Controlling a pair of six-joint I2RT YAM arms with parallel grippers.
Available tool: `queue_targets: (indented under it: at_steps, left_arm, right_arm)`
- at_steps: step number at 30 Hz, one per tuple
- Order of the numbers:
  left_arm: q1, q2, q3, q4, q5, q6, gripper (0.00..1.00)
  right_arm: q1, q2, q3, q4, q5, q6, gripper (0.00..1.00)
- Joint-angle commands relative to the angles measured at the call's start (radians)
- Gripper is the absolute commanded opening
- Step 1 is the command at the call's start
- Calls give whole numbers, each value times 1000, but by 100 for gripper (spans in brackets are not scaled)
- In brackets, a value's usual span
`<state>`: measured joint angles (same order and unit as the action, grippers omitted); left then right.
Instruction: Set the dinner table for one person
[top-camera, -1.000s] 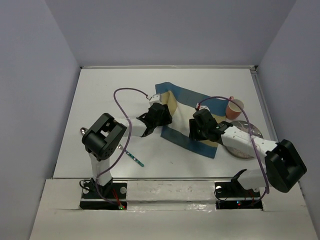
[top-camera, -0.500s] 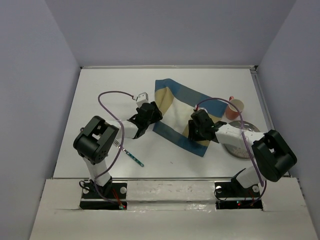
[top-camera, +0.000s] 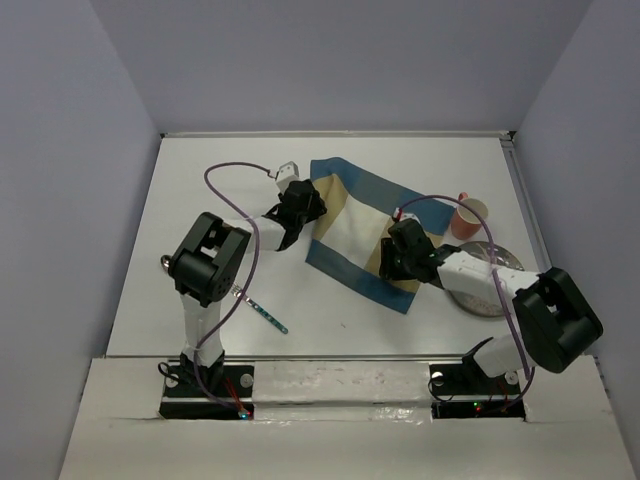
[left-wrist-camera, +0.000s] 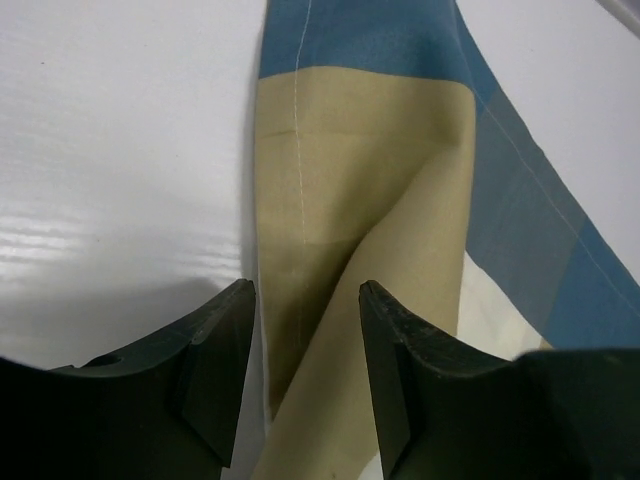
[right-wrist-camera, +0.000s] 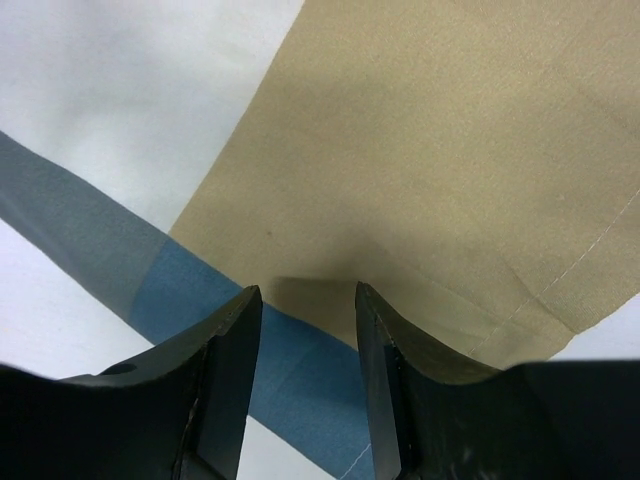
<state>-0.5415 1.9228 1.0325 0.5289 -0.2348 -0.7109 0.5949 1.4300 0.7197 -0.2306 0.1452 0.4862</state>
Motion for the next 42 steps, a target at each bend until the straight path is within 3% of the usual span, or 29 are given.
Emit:
queue_targets:
  at_steps: [1,10,13,14,15,20,25,30,37,38,39,40,41,42]
  left_arm:
    - [9,71,110,-125,-26,40,55]
    - [9,157,201,-207,-61,57,48]
    - [9,185,221,-195,-38,59,29]
    - [9,189,225,-195,-38,63,18]
    - [12,186,227,-196,-55,73,0]
    - [67,88,163,-184,-86,128,0]
    - [114,-116,66,-181,-147,227,0]
    - [139,-191,106,-265,-166,321,0]
    - [187,-142,280,-478,-130,413,0]
    - [193,-137,300,-506,-153,427,6]
    - [196,-133,326,-526,-155,427,20]
    - [201,-136,327,-565,-155,407,35]
    - [210,-146,301,-567,-150,392,60]
    - [216,-184,273,-557,-146,374,69]
  right_arm:
    - [-6,-51,-16,37,-9,-20,48]
    - [-6,-91,-37,34,2,-9,49]
    - [-6,-89,-43,28,5,-3,54]
    - [-6,-89,-46,27,5,3,56]
    - [-6,-89,-51,27,7,8,60]
    - [-15,-60,-59,27,13,14,62]
    - [-41,33,-22,43,19,17,58]
    - [-136,107,35,53,13,3,56]
    - [-227,167,147,54,70,-31,57]
    - [-227,167,158,56,67,-37,57]
    - [-227,159,176,56,62,-37,57]
    - [-227,133,181,63,41,-40,58]
    - [-227,120,181,76,-5,-40,59]
    - [-227,109,184,88,-19,-43,60]
